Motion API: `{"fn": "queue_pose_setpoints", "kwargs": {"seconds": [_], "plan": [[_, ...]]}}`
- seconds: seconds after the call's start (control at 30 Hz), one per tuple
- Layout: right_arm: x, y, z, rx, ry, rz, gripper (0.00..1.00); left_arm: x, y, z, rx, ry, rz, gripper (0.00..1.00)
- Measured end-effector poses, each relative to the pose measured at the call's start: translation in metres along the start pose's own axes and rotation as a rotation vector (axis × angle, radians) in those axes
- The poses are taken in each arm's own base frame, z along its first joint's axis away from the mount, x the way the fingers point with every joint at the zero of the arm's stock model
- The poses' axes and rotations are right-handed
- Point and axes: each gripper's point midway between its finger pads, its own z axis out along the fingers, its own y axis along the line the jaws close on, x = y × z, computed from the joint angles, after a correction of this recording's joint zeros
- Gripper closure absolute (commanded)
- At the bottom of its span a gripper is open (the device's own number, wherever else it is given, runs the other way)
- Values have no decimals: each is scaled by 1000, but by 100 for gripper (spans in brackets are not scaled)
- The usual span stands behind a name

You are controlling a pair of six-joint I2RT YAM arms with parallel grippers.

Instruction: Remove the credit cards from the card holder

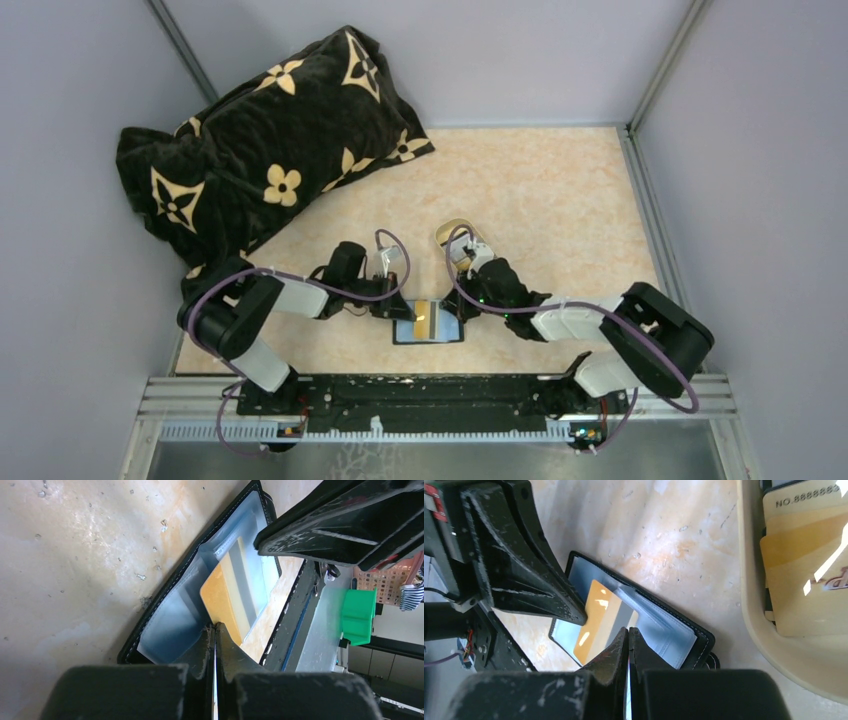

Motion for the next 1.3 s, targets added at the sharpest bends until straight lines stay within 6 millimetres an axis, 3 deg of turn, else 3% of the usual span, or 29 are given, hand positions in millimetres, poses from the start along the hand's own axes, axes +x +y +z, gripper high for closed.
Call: {"fn": "queue_pose_setpoints", "kwargs": {"seconds": [0.2,0.67,0.83,0.97,1.03,1.3], "plan": [[13,-3,6,-5,51,8,100,1,1,3,10,16,0,100],[-19,23,9,-64,0,-17,100,0,1,3,11,16,0,100],[-10,17,18,-58,22,-7,100,0,1,3,11,14,1,96],[10,5,24,-48,60,21,100,1,1,3,12,9,-4,93],[14,4,24,-61,56,32,100,1,0,3,13,7,-12,99],[20,2,17,-84,29,57,100,-2,1,-1,-1,-20,-26,100]]}}
